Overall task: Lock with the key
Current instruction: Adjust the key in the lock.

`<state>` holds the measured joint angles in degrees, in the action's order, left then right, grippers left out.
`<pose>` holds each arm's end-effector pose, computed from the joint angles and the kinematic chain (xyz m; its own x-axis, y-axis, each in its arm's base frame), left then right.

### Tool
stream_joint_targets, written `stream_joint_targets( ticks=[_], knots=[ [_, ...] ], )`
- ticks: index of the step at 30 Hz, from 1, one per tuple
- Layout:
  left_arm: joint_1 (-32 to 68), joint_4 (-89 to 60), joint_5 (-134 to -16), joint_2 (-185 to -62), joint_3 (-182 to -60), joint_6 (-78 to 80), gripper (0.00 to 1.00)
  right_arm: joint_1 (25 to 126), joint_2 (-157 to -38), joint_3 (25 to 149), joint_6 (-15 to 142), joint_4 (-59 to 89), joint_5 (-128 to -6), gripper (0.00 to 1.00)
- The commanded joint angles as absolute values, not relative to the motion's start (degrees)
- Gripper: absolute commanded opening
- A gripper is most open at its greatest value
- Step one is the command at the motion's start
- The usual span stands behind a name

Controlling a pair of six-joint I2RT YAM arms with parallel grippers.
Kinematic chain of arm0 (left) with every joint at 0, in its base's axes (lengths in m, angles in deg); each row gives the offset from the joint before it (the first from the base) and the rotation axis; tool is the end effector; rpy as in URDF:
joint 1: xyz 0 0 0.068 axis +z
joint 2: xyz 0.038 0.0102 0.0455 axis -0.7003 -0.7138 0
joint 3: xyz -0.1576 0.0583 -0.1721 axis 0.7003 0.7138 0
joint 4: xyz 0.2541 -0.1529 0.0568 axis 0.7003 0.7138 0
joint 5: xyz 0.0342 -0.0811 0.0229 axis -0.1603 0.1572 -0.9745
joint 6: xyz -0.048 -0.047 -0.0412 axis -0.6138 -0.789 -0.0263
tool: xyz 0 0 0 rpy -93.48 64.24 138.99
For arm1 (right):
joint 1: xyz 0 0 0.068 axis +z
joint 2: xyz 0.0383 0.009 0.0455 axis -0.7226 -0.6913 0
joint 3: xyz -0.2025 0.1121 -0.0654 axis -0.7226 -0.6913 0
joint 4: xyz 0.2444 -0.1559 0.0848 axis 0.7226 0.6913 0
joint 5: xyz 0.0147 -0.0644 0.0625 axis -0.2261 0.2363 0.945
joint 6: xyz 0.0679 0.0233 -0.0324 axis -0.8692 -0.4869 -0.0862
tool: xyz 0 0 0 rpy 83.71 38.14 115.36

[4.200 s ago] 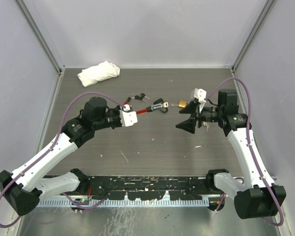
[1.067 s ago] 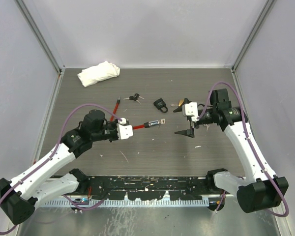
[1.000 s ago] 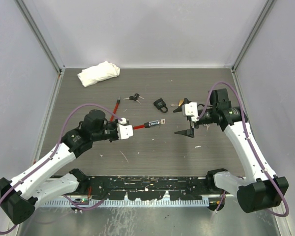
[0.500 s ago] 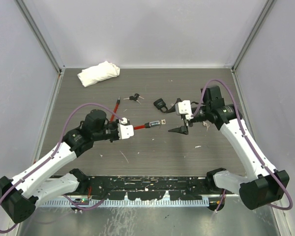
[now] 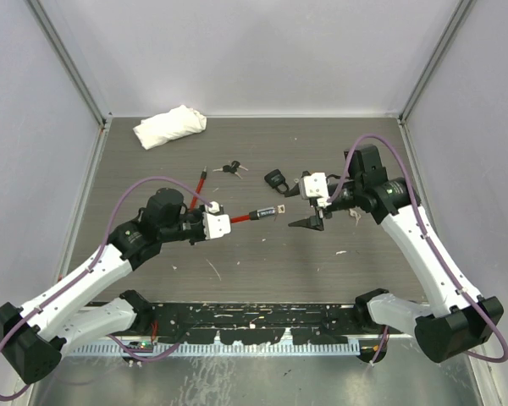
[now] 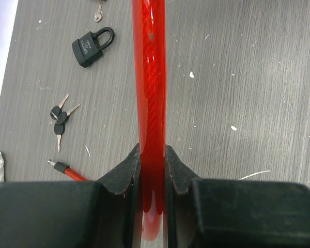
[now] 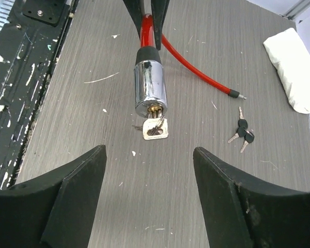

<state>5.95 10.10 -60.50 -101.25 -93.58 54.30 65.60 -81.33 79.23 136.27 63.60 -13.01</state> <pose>0.2121 -0.2021 0.2456 0.2527 0.5793 -0.7750 0.8900 0.1750 0.4210 0.2440 0.1486 0.3195 0.3877 -0.3232 -0.8632 -0.9216 -0.1199 -0.3691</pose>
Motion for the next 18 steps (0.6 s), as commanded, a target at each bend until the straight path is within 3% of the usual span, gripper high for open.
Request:
stream_joint_targets(
  ticks=[1,12,18],
  knots=[
    [6.24,4.97,-58.92,-101.23,-94.35,54.07,0.00,65.78,-79.14,83.96,132.83,64.65,-15.43,0.72],
    [6.24,4.60,-58.19,-101.77,-94.37,53.72,0.00,65.76,-78.72,82.86,98.12,53.20,-16.69,0.64],
    [6.28,4.57,-58.04,-101.53,-94.29,53.65,0.00,65.78,-78.84,79.36,89.70,47.56,-18.25,0.59]
  ],
)
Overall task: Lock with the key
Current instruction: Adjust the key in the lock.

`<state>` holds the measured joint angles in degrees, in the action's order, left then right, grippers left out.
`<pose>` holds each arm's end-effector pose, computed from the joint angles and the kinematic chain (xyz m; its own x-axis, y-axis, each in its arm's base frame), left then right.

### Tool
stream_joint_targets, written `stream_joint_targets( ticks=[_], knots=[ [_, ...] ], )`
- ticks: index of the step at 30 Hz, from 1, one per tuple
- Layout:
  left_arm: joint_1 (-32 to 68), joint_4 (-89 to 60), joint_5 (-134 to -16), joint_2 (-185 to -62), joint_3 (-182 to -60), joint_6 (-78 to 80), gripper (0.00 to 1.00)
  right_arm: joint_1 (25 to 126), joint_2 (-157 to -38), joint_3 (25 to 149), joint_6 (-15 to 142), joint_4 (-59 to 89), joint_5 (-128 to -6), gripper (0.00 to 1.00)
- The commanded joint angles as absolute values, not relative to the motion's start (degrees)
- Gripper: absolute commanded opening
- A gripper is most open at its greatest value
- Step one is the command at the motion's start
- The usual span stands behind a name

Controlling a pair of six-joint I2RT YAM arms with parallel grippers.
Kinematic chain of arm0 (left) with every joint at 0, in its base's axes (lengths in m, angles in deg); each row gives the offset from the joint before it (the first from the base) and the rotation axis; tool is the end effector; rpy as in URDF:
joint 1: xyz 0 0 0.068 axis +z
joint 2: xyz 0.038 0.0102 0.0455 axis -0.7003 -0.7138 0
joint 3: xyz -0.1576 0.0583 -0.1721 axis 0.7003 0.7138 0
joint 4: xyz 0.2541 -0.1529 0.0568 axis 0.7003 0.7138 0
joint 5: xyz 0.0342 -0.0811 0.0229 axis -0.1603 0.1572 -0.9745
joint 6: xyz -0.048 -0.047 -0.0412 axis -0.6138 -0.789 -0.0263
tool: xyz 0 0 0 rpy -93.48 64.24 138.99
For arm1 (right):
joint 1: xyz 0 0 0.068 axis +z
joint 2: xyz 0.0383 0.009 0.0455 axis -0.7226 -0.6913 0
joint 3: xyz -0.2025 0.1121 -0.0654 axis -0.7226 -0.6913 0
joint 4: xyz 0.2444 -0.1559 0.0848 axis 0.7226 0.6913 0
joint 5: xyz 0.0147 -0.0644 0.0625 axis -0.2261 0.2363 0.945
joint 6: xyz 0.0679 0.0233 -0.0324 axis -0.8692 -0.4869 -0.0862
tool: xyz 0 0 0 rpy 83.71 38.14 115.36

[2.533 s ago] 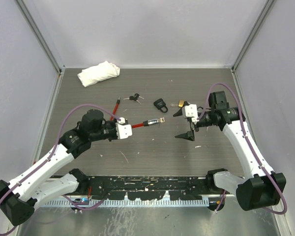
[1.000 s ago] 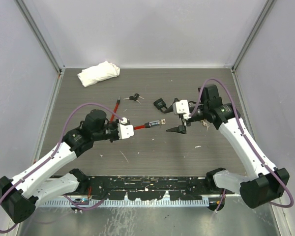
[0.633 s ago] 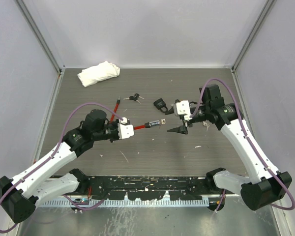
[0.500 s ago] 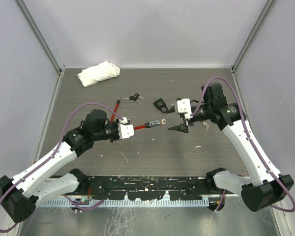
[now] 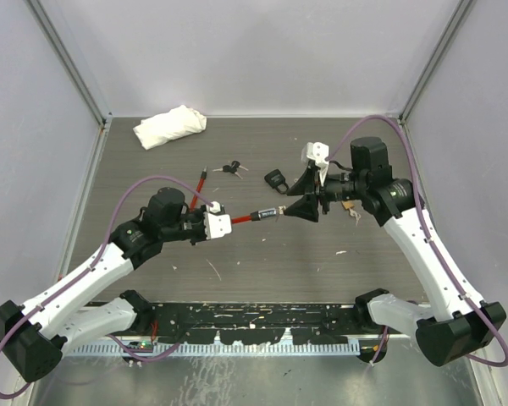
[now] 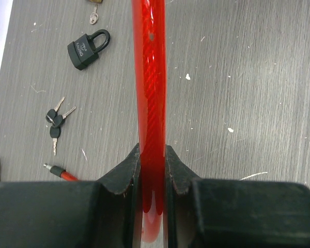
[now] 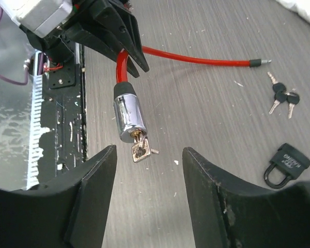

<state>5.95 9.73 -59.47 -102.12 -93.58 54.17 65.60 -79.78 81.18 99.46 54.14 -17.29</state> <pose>0.2130 -0.2043 0.2425 0.2497 0.5736 -0.7801 0.8984 0.1633 0.4077 0.2527 0.1490 0.3499 -0.0447 -0.2949 -0.9545 -0.9886 0.1507 -0.0003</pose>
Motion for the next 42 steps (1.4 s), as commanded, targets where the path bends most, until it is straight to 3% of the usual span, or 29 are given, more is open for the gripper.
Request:
stream_joint_targets(
  ticks=[1,11,17,21,29,42],
  knots=[
    [6.24,4.62,-58.04,-101.50,-94.30,53.66,0.00,65.77,-78.76,78.83,89.08,46.94,-18.06,0.56],
    [6.29,4.55,-57.83,-101.41,-94.28,53.63,0.00,65.59,-75.98,79.50,105.10,53.33,-15.53,0.58],
    [6.22,4.44,-57.47,-101.49,-94.27,53.57,0.00,65.41,-76.85,81.45,137.27,66.61,-14.12,0.64],
    [6.23,4.62,-57.49,-101.52,-94.26,53.53,0.00,65.42,-79.41,82.79,149.51,68.61,-12.59,0.64],
    [6.26,4.67,-57.25,-101.75,-94.30,53.58,0.00,65.46,-81.31,83.44,153.04,67.63,-9.07,0.47],
    [6.22,4.76,-57.00,-102.09,-94.53,53.43,0.00,66.07,-81.60,81.20,151.38,65.28,-7.32,0.47]
  ],
)
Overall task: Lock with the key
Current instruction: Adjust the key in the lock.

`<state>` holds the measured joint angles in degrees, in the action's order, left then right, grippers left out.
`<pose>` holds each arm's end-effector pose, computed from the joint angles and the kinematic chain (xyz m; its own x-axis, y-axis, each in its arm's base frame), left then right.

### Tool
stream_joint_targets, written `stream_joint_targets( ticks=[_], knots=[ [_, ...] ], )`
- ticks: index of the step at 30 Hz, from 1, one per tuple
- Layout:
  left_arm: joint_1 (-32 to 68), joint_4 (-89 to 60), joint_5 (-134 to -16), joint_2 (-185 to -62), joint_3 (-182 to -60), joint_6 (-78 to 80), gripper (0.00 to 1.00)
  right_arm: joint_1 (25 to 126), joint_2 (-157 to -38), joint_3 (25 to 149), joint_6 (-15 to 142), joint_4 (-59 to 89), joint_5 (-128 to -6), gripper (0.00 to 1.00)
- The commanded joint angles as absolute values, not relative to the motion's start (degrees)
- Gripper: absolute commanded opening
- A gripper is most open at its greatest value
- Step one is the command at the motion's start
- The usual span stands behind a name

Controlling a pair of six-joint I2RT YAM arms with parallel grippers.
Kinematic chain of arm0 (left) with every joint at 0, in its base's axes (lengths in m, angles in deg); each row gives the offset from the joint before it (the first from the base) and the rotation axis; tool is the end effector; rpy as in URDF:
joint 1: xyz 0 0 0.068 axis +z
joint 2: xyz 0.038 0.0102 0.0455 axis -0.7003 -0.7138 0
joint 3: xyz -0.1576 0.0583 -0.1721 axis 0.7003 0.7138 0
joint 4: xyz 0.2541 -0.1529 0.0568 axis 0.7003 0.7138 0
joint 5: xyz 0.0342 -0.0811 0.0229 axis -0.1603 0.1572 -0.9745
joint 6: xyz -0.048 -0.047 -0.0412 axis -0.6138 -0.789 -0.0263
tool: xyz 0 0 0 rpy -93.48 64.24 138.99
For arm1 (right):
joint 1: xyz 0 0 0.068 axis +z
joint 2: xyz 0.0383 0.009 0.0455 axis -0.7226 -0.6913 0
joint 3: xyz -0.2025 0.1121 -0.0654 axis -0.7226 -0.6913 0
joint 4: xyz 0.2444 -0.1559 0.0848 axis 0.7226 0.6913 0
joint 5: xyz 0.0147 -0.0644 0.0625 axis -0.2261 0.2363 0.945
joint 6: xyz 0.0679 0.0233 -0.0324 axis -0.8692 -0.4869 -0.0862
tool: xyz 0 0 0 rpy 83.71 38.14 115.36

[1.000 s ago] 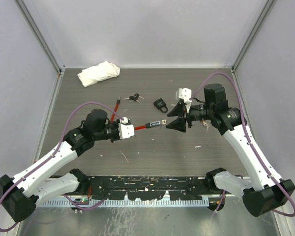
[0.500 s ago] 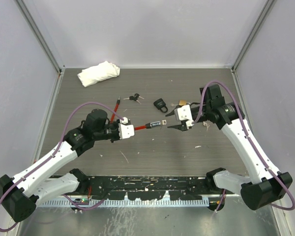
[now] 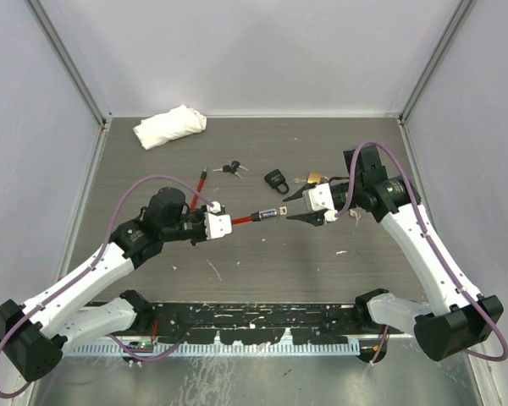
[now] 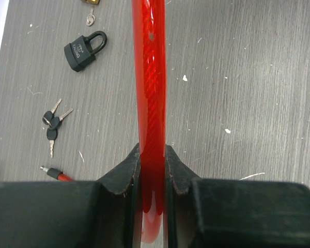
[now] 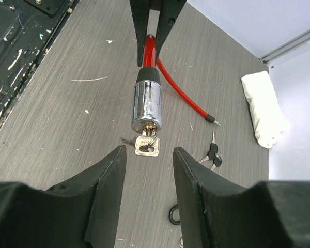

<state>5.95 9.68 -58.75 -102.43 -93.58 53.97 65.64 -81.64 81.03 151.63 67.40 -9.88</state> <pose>0.2128 -0.2052 0.2413 0.2467 0.5686 -0.7847 0.9041 0.1566 0.3977 0.2375 0.1483 0.3270 0.5890 -0.2386 -0.7721 -0.8073 -0.2170 -0.5487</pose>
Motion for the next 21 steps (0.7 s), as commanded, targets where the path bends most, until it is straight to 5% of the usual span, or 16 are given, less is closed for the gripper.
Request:
stream_joint_targets(
  ticks=[1,10,21],
  knots=[
    [6.22,4.72,-56.99,-102.11,-94.52,53.43,0.00,66.27,-81.61,80.96,151.11,64.89,-7.32,0.47],
    [6.22,4.78,-56.89,-102.16,-94.55,53.44,0.00,68.23,-81.87,78.89,149.46,63.16,-8.95,0.46],
    [6.23,4.79,-56.66,-102.10,-94.48,53.40,0.00,68.31,-81.34,78.28,146.72,61.77,-10.27,0.33]
  ],
)
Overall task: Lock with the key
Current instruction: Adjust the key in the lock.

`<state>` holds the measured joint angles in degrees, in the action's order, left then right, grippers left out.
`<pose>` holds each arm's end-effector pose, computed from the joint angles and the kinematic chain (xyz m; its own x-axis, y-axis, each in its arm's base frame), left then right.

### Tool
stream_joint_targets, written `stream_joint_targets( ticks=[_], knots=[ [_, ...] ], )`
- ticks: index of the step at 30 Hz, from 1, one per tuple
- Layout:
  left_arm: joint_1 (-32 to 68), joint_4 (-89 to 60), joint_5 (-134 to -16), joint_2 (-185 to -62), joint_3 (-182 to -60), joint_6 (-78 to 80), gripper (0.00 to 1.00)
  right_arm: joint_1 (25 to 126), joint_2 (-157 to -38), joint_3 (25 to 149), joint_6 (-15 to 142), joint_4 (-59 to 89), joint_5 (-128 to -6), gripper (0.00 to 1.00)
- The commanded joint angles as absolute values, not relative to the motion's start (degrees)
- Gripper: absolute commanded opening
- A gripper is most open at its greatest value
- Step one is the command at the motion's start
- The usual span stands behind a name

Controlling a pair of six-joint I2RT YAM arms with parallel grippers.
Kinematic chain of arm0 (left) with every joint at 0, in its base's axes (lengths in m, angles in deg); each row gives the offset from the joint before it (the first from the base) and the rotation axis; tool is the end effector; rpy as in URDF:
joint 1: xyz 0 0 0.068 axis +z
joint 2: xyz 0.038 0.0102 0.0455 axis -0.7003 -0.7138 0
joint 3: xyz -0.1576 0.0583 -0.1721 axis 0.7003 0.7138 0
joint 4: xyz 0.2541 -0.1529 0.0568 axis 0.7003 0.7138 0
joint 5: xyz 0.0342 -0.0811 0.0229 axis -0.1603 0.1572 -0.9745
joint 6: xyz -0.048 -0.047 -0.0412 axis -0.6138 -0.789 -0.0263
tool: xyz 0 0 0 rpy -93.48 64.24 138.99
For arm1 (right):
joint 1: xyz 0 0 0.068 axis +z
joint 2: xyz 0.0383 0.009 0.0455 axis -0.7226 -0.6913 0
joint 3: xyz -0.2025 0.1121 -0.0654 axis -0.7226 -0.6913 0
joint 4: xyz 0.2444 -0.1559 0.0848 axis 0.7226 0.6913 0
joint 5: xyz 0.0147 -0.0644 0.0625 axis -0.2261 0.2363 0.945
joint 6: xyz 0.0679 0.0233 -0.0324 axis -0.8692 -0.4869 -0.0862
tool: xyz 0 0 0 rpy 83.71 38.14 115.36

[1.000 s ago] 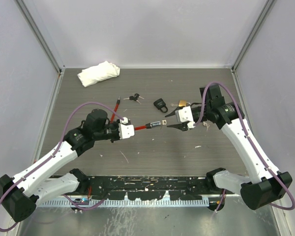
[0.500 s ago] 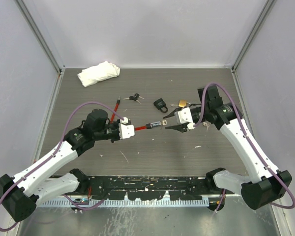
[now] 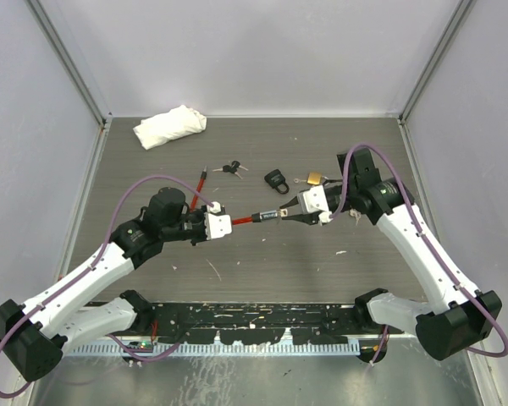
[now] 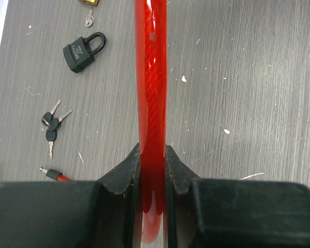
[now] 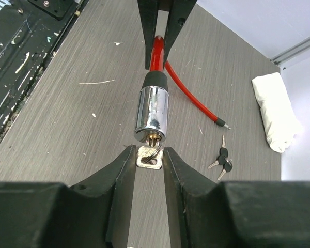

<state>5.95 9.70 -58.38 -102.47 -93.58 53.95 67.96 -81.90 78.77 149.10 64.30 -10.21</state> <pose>0.2125 -0.2054 0.2411 0.2472 0.5656 -0.7867 0.9062 0.1526 0.3945 0.2362 0.1596 0.3153 0.5702 -0.2277 -0.7893 -0.8187 -0.2368 -0.5231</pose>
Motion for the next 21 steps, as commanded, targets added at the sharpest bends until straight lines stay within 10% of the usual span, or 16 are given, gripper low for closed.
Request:
stream_joint_targets(
  ticks=[1,21],
  knots=[
    [6.24,4.74,-56.63,-102.11,-94.53,53.40,0.00,68.31,-81.21,78.12,145.99,61.36,-10.41,0.31],
    [6.27,4.84,-56.76,-102.05,-94.45,53.52,0.00,68.24,-83.59,81.53,94.28,49.64,-17.53,0.17]
  ],
)
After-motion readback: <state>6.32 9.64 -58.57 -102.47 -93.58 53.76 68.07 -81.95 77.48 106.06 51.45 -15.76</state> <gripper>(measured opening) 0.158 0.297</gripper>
